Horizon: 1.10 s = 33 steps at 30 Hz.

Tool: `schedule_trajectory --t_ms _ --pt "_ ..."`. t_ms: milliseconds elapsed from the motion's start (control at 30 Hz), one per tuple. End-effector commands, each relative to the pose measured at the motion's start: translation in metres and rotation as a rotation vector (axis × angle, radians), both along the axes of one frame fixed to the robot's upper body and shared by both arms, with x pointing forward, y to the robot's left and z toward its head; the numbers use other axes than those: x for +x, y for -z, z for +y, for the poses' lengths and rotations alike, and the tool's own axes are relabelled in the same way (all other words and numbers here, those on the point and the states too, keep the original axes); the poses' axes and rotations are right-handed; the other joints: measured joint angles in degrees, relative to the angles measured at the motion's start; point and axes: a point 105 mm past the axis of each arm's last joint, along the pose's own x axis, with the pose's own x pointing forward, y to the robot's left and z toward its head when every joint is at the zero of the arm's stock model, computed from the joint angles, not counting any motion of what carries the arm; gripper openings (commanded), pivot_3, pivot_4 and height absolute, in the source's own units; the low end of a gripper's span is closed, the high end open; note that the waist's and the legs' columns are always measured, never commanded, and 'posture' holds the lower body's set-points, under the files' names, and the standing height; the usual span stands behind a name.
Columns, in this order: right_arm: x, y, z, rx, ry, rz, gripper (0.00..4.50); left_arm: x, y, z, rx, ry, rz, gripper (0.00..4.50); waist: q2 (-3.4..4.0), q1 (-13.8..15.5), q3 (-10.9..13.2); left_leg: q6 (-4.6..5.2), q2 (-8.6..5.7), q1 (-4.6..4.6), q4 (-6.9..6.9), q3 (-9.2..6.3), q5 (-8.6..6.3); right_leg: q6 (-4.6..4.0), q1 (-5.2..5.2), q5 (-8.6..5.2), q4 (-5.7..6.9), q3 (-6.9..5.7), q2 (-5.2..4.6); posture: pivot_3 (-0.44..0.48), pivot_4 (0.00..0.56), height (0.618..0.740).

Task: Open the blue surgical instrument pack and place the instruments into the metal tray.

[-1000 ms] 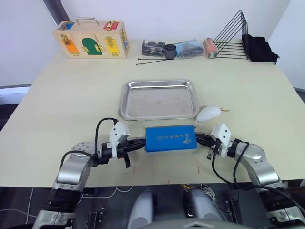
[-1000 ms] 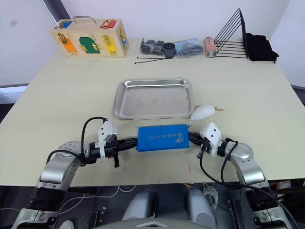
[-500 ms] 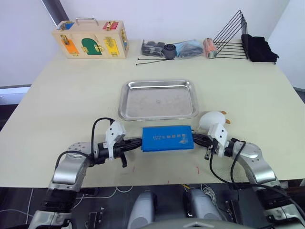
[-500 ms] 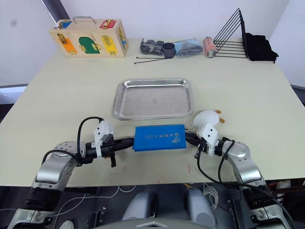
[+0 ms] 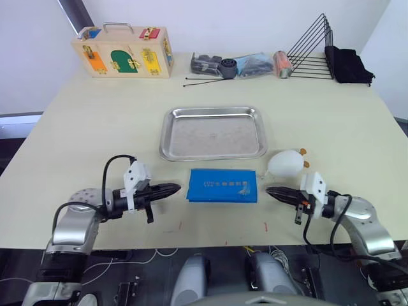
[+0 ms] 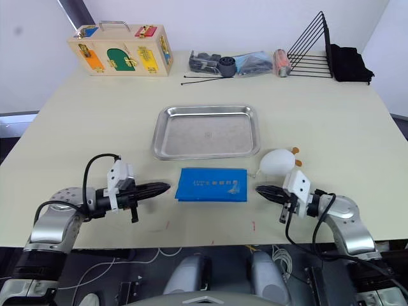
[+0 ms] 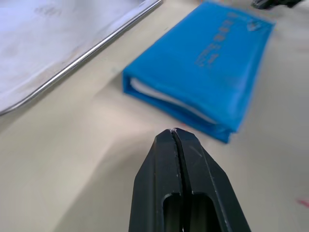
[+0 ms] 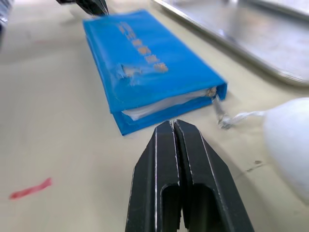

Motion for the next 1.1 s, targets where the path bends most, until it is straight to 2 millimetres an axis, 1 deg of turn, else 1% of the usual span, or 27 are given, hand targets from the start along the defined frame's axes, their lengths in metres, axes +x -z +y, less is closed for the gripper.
schedule_trajectory --t_ms 33,67,100,133,167,233,267,300,333,367,400,467,500,600,767,867,1000,1033,1067,1100 --pt "-0.010 -0.013 0.002 -0.034 -0.122 -0.082 1.39 -0.002 -0.022 0.001 -0.007 0.043 -0.077 0.00 0.00 0.09 0.00 0.00 0.00 0.00 0.01 0.02 0.00 0.00 0.00 0.00 0.00 -0.01 -0.02 0.000 0.150 0.740" --pt "-0.012 -0.013 0.002 -0.037 -0.143 -0.090 1.69 -0.005 -0.025 -0.001 -0.010 0.071 -0.090 0.26 -0.01 0.17 0.01 0.00 0.00 0.00 0.01 0.02 0.00 0.01 0.00 0.00 0.00 -0.01 -0.04 0.000 0.150 0.740" --pt "-0.013 -0.014 0.003 -0.034 -0.159 -0.097 2.15 -0.008 -0.029 -0.002 -0.015 0.097 -0.098 0.53 -0.02 0.20 0.02 0.00 0.00 -0.02 0.01 0.04 0.00 0.01 0.00 0.00 -0.01 -0.01 -0.05 0.000 0.150 0.740" --pt "-0.013 -0.016 0.005 -0.030 -0.173 -0.113 2.50 -0.010 -0.032 -0.004 -0.022 0.122 -0.108 0.74 -0.07 0.20 0.04 0.00 -0.01 -0.03 0.01 0.05 0.00 0.01 0.00 0.00 -0.02 -0.03 -0.05 0.000 0.150 0.740" --pt "-0.014 -0.017 0.006 -0.031 -0.184 -0.132 3.13 -0.013 -0.035 -0.005 -0.027 0.143 -0.118 1.34 -0.07 0.20 0.05 0.00 0.00 -0.04 0.01 0.07 0.00 0.01 0.00 0.00 -0.03 -0.04 -0.05 0.000 0.150 0.740" --pt "-0.015 -0.020 0.012 -0.035 -0.219 -0.182 3.45 -0.021 -0.042 -0.008 -0.038 0.213 -0.113 1.63 -0.07 0.21 0.05 0.00 0.00 -0.04 0.01 0.06 0.00 0.01 0.00 0.00 -0.02 -0.04 -0.05 0.000 0.150 0.740" --pt "-0.015 -0.021 0.016 -0.036 -0.233 -0.205 3.75 -0.026 -0.044 -0.009 -0.041 0.253 -0.103 1.92 -0.08 0.12 0.06 0.00 0.00 -0.04 0.01 0.07 0.00 0.01 0.00 0.00 -0.02 -0.05 -0.05 0.000 0.150 0.740" --pt "-0.014 -0.022 0.019 -0.036 -0.240 -0.233 4.25 -0.032 -0.046 -0.009 -0.042 0.292 -0.091 2.40 -0.08 -0.05 0.06 0.00 0.00 -0.03 0.01 0.07 0.00 0.01 0.00 0.00 -0.01 -0.04 -0.04 0.000 0.150 0.740" --pt "-0.011 -0.022 0.023 -0.043 -0.233 -0.268 4.50 -0.036 -0.048 -0.009 -0.036 0.329 -0.085 2.75 -0.08 -0.12 0.06 0.00 0.01 -0.02 0.01 0.07 0.00 0.01 0.00 0.00 -0.01 -0.03 -0.01 0.000 0.150 0.740" --pt "-0.009 -0.020 0.026 -0.055 -0.231 -0.286 4.50 -0.040 -0.050 -0.009 -0.025 0.364 -0.082 3.17 -0.07 -0.15 0.07 0.00 0.02 -0.02 0.01 0.07 0.00 0.00 0.00 0.00 -0.01 -0.03 0.03 0.000 0.150 0.740" --pt "-0.008 -0.018 0.029 -0.064 -0.232 -0.301 4.50 -0.044 -0.052 -0.009 -0.015 0.391 -0.081 3.79 -0.05 -0.12 0.08 0.00 0.02 -0.01 0.00 0.08 0.00 0.00 0.00 -0.01 0.00 -0.03 0.04 0.000 0.150 0.740" --pt "-0.005 -0.015 0.033 -0.082 -0.234 -0.318 4.50 -0.048 -0.055 -0.009 0.006 0.434 -0.085 4.33 -0.05 0.08 0.10 0.00 0.01 -0.01 0.01 0.15 0.00 0.00 0.00 -0.01 -0.01 -0.03 0.02 0.000 0.150 0.740" --pt "-0.004 -0.014 0.034 -0.088 -0.236 -0.323 4.50 -0.049 -0.056 -0.009 0.012 0.445 -0.088 4.33 -0.05 0.18 0.10 0.00 0.01 -0.02 0.01 0.15 0.00 0.00 0.00 -0.01 -0.02 -0.03 -0.02 0.000 0.150 0.740" --pt "0.004 -0.009 0.041 -0.130 -0.237 -0.380 4.50 -0.048 -0.068 -0.012 0.005 0.463 -0.124 4.33 -0.07 0.21 0.11 0.00 0.01 -0.03 0.02 0.16 0.00 0.00 0.00 -0.01 -0.03 -0.03 -0.06 0.000 0.150 0.740" --pt "0.018 -0.003 0.048 -0.177 -0.231 -0.474 4.50 -0.047 -0.078 -0.014 0.000 0.476 -0.160 4.33 -0.07 0.12 0.14 0.00 -0.01 -0.02 0.02 0.17 0.00 0.00 -0.01 -0.01 -0.02 -0.03 -0.02 0.000 0.150 0.740" --pt "0.021 0.005 0.050 -0.214 -0.258 -0.508 4.50 -0.048 -0.084 -0.016 -0.024 0.490 -0.174 4.33 -0.08 0.01 0.15 0.00 0.00 -0.02 0.02 0.17 0.00 0.00 -0.01 -0.01 -0.02 -0.03 -0.02 0.000 0.150 0.740" --pt "0.028 0.001 0.056 -0.179 -0.230 -0.541 4.50 -0.049 -0.088 -0.017 -0.026 0.506 -0.204 4.33 -0.08 -0.14 0.15 0.00 0.02 0.01 0.02 0.16 0.00 -0.01 0.00 0.00 0.01 -0.02 0.00 0.000 0.150 0.740" --pt "0.029 0.001 0.057 -0.175 -0.230 -0.544 4.12 -0.050 -0.089 -0.018 -0.027 0.508 -0.206 4.50 -0.08 -0.15 0.15 0.00 0.02 0.01 0.02 0.15 0.00 -0.01 0.00 0.00 0.01 -0.02 0.00 0.000 0.150 0.740" --pt "0.028 0.001 0.058 -0.172 -0.236 -0.543 4.00 -0.050 -0.089 -0.019 -0.029 0.508 -0.210 4.50 -0.08 -0.15 0.15 0.00 0.02 0.01 0.02 0.16 0.00 -0.01 0.00 0.00 0.01 -0.02 0.00 0.000 0.150 0.740" --pt "0.028 0.002 0.058 -0.173 -0.244 -0.540 3.73 -0.050 -0.090 -0.019 -0.031 0.508 -0.212 4.50 -0.08 -0.14 0.15 0.00 0.02 0.01 0.02 0.15 0.00 -0.01 0.00 0.00 0.01 -0.01 0.00 0.000 0.150 0.740"
